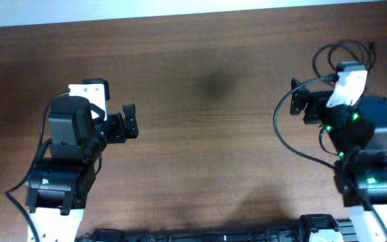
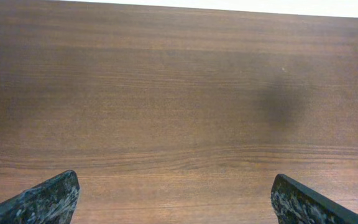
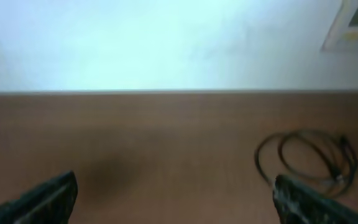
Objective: Untangle cables
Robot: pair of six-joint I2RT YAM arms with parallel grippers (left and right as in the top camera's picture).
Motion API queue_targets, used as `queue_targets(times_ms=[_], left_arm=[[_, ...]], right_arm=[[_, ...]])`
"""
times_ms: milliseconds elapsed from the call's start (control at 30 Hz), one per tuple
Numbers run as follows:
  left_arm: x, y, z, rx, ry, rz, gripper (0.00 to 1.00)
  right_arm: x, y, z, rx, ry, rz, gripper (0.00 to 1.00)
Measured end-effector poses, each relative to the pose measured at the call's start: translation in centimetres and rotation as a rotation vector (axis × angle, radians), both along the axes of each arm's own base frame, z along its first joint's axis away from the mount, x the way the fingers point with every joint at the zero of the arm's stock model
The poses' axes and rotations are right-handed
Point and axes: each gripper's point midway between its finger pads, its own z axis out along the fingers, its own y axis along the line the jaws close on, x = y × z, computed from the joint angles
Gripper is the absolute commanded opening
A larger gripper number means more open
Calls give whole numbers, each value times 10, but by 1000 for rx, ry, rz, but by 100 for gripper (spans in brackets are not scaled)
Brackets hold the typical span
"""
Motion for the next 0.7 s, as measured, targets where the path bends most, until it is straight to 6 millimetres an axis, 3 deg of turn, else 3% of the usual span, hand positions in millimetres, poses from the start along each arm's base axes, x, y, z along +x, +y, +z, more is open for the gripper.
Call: queue_targets(times_ms=[367, 567, 700], left_arm=[[0, 0, 0, 0, 0, 0, 99], [0, 0, 0, 0, 1, 0, 99], [0, 0, 0, 0, 0, 0, 99]], right_arm=[[-14, 0, -51, -10, -245, -3, 99], [-36, 1, -59, -15, -380, -3, 99], [-46, 1, -75, -16, -399, -3, 100]])
